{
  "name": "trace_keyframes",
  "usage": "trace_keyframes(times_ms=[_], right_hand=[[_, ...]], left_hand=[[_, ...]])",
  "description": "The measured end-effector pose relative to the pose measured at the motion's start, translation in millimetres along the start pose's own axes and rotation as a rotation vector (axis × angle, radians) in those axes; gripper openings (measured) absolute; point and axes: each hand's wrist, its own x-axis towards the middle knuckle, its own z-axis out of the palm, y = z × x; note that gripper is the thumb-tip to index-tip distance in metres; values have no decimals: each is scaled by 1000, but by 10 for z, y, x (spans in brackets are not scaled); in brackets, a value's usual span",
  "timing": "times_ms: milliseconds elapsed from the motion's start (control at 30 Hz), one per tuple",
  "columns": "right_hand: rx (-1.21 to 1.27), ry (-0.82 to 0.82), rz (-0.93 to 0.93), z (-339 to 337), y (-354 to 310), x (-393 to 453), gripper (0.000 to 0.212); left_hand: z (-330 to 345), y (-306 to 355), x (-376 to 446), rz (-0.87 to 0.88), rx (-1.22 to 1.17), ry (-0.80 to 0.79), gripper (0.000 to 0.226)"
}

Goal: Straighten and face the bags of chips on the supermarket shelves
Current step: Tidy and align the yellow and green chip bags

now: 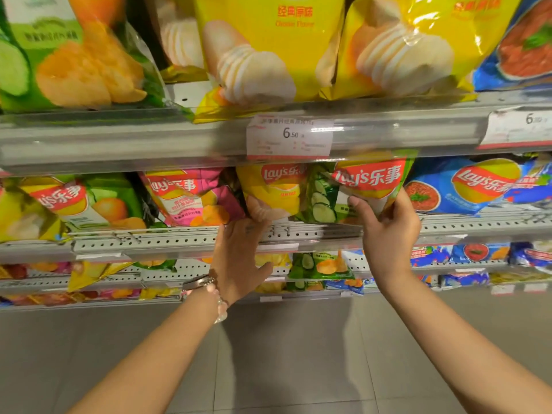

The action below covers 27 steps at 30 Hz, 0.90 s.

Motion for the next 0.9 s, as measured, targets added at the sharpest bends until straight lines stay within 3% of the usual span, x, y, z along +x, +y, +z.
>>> trace_keyframes(times_ms=[100, 200, 333, 467, 667, 767, 833, 900], right_hand=[[-2, -18, 20, -4, -102, -71, 21], [-25, -81, 86, 49, -204, -249, 21], [72, -245, 224, 230, -373, -545, 22], [34, -314, 221, 506, -539, -695, 26], [76, -500, 247, 916, -814, -893, 34], [246, -666, 357, 1036, -843, -917, 34], [240, -635, 405, 1152, -792, -885, 41], [121, -506, 396, 1304, -703, -822, 46]], left_hand=[[-158, 136, -28, -9, -395, 145, 63], [-325, 224, -59, -134, -692, 73, 62], [-532, 173, -114, -220, -965, 15, 80], [-746, -83, -147, -234, -1035, -108, 89], [-961, -580, -443, -402, -1029, 3, 88], [-1079, -867, -643, -497, -1027, -20, 88], [-1147, -1031, -785, -553, -1036, -18, 84], [-1197, -1152, -909, -596, -1035, -40, 85]])
